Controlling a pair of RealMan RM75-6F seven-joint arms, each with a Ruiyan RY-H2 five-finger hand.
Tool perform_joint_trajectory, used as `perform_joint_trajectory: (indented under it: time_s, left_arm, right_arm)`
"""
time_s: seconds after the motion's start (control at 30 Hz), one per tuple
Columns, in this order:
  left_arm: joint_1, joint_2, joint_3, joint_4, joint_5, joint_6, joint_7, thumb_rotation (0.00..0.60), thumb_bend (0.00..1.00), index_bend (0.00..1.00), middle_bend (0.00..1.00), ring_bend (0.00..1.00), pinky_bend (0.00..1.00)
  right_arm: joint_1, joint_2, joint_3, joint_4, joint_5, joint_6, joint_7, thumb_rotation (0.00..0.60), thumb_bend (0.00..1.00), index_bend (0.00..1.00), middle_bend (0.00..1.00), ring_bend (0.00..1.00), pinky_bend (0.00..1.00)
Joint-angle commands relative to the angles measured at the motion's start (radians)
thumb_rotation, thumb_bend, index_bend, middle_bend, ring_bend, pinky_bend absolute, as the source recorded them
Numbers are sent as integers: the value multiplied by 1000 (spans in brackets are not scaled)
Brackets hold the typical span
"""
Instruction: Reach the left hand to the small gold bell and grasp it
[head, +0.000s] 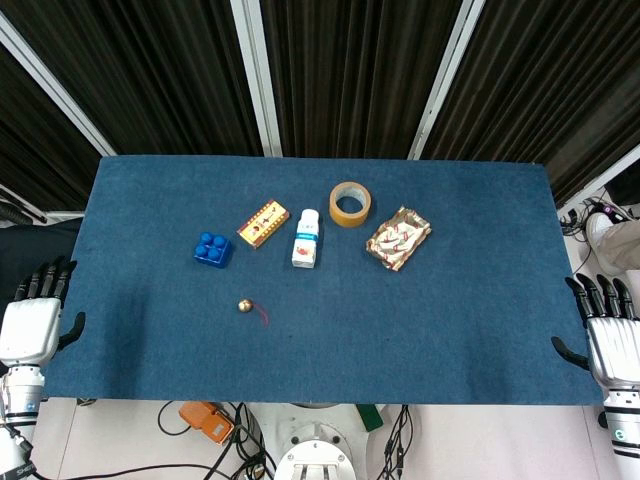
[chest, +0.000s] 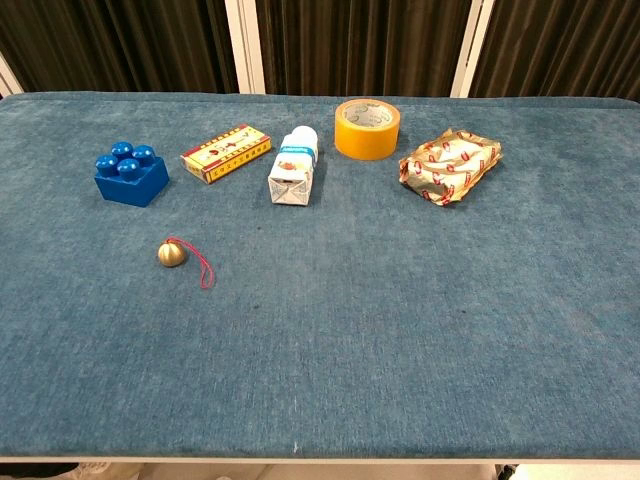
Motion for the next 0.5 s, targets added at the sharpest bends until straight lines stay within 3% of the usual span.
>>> perform_joint_trajectory:
  time_s: [0.03, 0.5]
  left_arm:
    - [0, 1, 0, -2, 0, 0, 0, 600, 357, 54, 0, 0, 148]
    - [-11, 1, 25, -54, -7, -57, -9, 600, 333, 53, 0, 0, 148]
  right_arm:
    - [0, 0, 0, 0, 0, 0, 1, 600, 304, 163, 157, 79, 0]
    - [-1, 4, 0, -13, 12, -10, 2, 600, 305, 163, 157, 78, 0]
